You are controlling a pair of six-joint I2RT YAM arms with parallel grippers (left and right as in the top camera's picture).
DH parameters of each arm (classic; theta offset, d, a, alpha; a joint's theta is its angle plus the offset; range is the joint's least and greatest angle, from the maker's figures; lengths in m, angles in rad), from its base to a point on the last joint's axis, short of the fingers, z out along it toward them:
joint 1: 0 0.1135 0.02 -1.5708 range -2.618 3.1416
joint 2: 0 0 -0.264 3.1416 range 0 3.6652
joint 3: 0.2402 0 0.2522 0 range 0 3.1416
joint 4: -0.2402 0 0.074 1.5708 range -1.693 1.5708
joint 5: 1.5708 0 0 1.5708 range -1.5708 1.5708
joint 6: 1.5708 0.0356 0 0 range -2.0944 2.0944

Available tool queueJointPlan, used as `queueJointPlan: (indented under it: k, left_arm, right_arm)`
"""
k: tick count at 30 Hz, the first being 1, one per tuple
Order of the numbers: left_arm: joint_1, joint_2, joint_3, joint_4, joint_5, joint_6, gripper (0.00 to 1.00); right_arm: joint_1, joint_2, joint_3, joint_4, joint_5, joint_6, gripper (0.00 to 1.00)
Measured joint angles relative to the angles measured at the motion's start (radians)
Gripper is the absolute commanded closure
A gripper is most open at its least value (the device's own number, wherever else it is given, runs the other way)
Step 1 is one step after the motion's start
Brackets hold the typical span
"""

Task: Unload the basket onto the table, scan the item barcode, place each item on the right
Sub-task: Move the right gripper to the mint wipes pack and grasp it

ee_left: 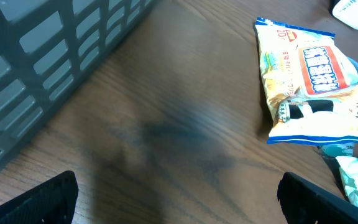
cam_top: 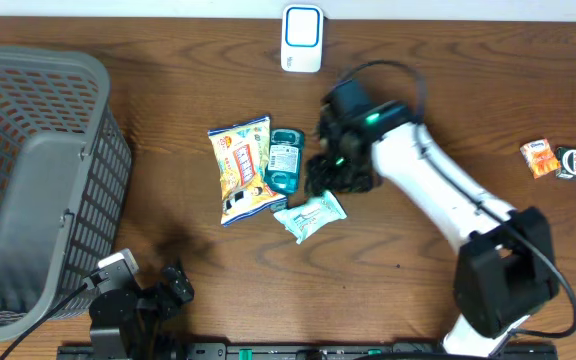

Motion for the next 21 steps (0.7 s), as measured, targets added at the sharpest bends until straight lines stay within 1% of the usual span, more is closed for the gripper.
queueJointPlan:
  k: [5,6,8,10,12,15,21]
  left_arm:
    - [0.000,0.000,0.000,0.000,0.000,0.000,0.02]
    - [0.000,0.000,0.000,0.000,0.000,0.000,0.02]
    - [0.000,0.000,0.000,0.000,0.000,0.000,0.02]
    - [0.000,0.000,0.000,0.000,0.000,0.000,0.02]
    - [0.000,0.000,0.000,0.000,0.000,0.000,0.02]
    - [0.000,0.000,0.000,0.000,0.000,0.000,0.02]
    - [0.000,0.000,0.000,0.000,0.000,0.000,0.02]
  right_arm:
    - [0.150,0.000,-0.003,0.039,0.098,-0.019,0.49]
    - [0.174,0.000,-0.005,0.063,0.108,-0.021,0.52]
    - [0.218,0.000,-0.021,0.122,0.124,-0.026,0.52]
    - [0.263,0.000,-0.056,0.209,0.135,-0.034,0.55]
    - [0.301,0.000,-0.100,0.268,0.148,-0.042,0.56]
    - [0.342,0.002,-0.148,0.303,0.156,-0.047,0.57]
    - [0.348,0.024,-0.184,0.354,0.175,-0.048,0.57]
